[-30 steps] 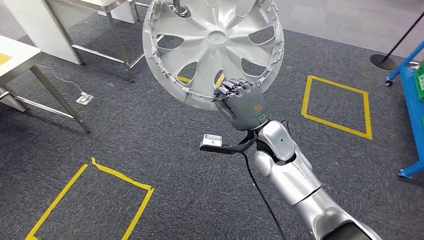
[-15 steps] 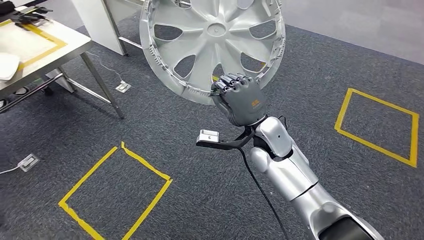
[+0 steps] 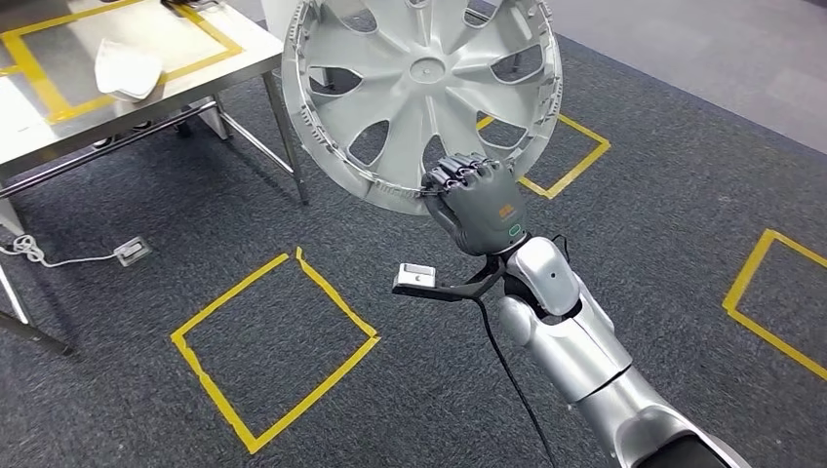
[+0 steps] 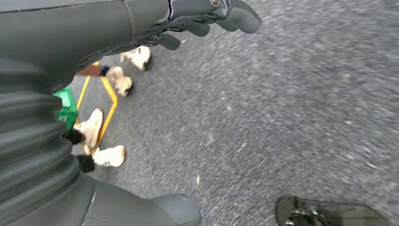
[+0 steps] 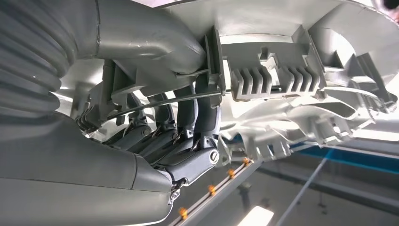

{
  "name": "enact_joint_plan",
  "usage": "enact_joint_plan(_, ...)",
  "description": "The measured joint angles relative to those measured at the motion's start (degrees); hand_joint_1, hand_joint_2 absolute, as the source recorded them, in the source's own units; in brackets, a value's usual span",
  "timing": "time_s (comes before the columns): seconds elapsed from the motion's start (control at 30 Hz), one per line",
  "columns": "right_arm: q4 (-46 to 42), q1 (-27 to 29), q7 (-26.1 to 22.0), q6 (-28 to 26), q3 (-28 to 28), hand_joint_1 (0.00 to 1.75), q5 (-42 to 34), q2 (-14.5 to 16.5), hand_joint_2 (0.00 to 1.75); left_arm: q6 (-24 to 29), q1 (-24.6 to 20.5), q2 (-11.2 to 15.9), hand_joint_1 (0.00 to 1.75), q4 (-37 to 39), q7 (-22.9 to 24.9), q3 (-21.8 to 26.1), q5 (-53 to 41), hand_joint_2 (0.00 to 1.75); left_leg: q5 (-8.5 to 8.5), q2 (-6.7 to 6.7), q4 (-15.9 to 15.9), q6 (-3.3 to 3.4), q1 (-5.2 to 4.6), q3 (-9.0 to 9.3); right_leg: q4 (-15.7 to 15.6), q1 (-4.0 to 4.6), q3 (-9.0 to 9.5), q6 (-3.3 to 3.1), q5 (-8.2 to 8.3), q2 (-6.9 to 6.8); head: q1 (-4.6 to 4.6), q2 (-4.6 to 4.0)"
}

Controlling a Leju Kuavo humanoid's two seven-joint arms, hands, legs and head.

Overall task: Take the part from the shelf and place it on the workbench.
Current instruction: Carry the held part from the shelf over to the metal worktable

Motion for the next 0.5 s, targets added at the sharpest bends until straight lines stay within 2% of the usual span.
enact_joint_plan(0.03,0.0,0.03,-0.1,0.17,0.01,1.75,-0.15,-0.09,1.75,0.07,0.06,0.0,0.0,0.0,0.02,0.0,0.01,1.75,0.16,-0.95,0.0,-0.08,-0.05,-0.07,-3.08,0.08,1.38,-0.39,1.99,0.43,0.01,0.0)
enact_joint_plan(0.1,0.0,-0.25,-0.4,0.38,0.02,1.75,-0.46,-0.32,1.75,0.22,0.07,-0.09,0.0,0.0,-0.03,0.0,0.02,1.75,0.54,-2.59,-0.01,-0.41,-0.04,-0.29,-11.29,0.3,5.23,-1.35,5.58,2.94,-0.01,0.0)
enact_joint_plan(0.13,0.01,-0.48,-0.56,0.42,0.03,1.75,-0.55,-0.44,1.75,0.27,0.04,-0.15,0.0,0.0,-0.07,0.0,0.01,1.75,0.76,-3.3,-0.04,-0.71,0.06,-0.48,-14.06,0.45,6.51,-1.68,6.46,3.94,0.01,0.0)
enact_joint_plan(0.17,0.01,-0.7,-0.68,0.44,0.06,1.75,-0.58,-0.54,1.75,0.31,0.03,-0.21,0.0,0.01,-0.11,0.0,0.01,1.75,0.98,-3.91,-0.11,-1.06,0.22,-0.7,-15.36,0.61,7.07,-1.9,6.65,4.54,0.03,0.0)
enact_joint_plan(0.23,0.01,-1.02,-0.82,0.47,0.15,1.75,-0.62,-0.57,1.75,0.37,0.14,-0.32,0.0,0.02,-0.16,0.0,-0.02,1.75,1.48,-5.12,-0.49,-1.95,0.44,-1.07,-15.9,0.76,7.19,-2.12,6.86,3.42,0.09,0.0)
enact_joint_plan(0.27,0.02,-1.11,-0.79,0.49,0.19,1.75,-0.67,-0.54,1.75,0.37,0.24,-0.34,0.0,0.03,-0.17,0.0,-0.02,1.75,1.5,-4.75,-0.49,-2.23,0.38,-1.28,-16.38,0.67,7.37,-2.24,7.18,2.64,0.07,0.0)
enact_joint_plan(0.3,0.02,-1.2,-0.74,0.5,0.2,1.75,-0.74,-0.5,1.75,0.39,0.32,-0.37,0.0,0.03,-0.17,0.0,-0.03,1.75,0.92,-3.37,0.13,-2.48,0.16,-1.71,-16.96,0.54,7.56,-2.52,7.57,1.84,-0.08,0.0)
enact_joint_plan(0.33,0.03,-1.28,-0.68,0.51,0.21,1.75,-0.8,-0.49,1.75,0.4,0.31,-0.36,0.0,0.02,-0.18,0.0,-0.03,1.75,-0.33,-1.41,1.82,-2.68,-0.08,-2.55,-17.5,0.41,7.69,-2.75,7.93,0.99,-0.21,0.0)
enact_joint_plan(0.37,0.04,-1.32,-0.63,0.52,0.21,1.75,-0.85,-0.51,1.75,0.42,0.25,-0.35,0.0,0.02,-0.19,-0.01,-0.03,1.75,-2.26,0.78,4.84,-2.86,-0.19,-3.85,-17.73,0.45,7.71,-2.93,8.11,0.14,-0.34,0.0)
enact_joint_plan(0.4,0.05,-1.31,-0.62,0.52,0.21,1.75,-0.86,-0.55,1.75,0.43,0.18,-0.34,0.0,0.02,-0.19,-0.01,-0.03,1.75,-4.38,2.24,8.59,-3.13,-0.23,-5.38,-17.76,0.5,7.62,-3.12,8.18,-0.69,-0.45,0.0)
enact_joint_plan(0.43,0.08,-1.26,-0.63,0.54,0.21,1.75,-0.83,-0.58,1.75,0.42,0.14,-0.33,0.0,0.02,-0.19,-0.02,-0.03,1.75,-5.95,2.85,12.05,-3.39,-0.15,-6.73,-17.68,0.53,7.5,-3.12,8.17,-1.57,-0.45,0.0)
enact_joint_plan(0.47,0.09,-1.18,-0.65,0.55,0.22,1.75,-0.81,-0.6,1.75,0.42,0.14,-0.32,0.0,0.02,-0.19,-0.02,-0.03,1.75,-6.68,3.13,14.2,-3.61,-0.05,-7.4,-17.55,0.52,7.39,-3.09,8.13,-2.43,-0.46,0.0)
enact_joint_plan(0.5,0.11,-1.12,-0.67,0.58,0.22,1.75,-0.8,-0.6,1.75,0.42,0.15,-0.29,0.0,0.02,-0.18,-0.02,-0.03,1.75,-6.29,3.35,14.05,-3.81,0.03,-6.93,-17.41,0.46,7.31,-3.01,8.07,-3.25,-0.48,0.0)
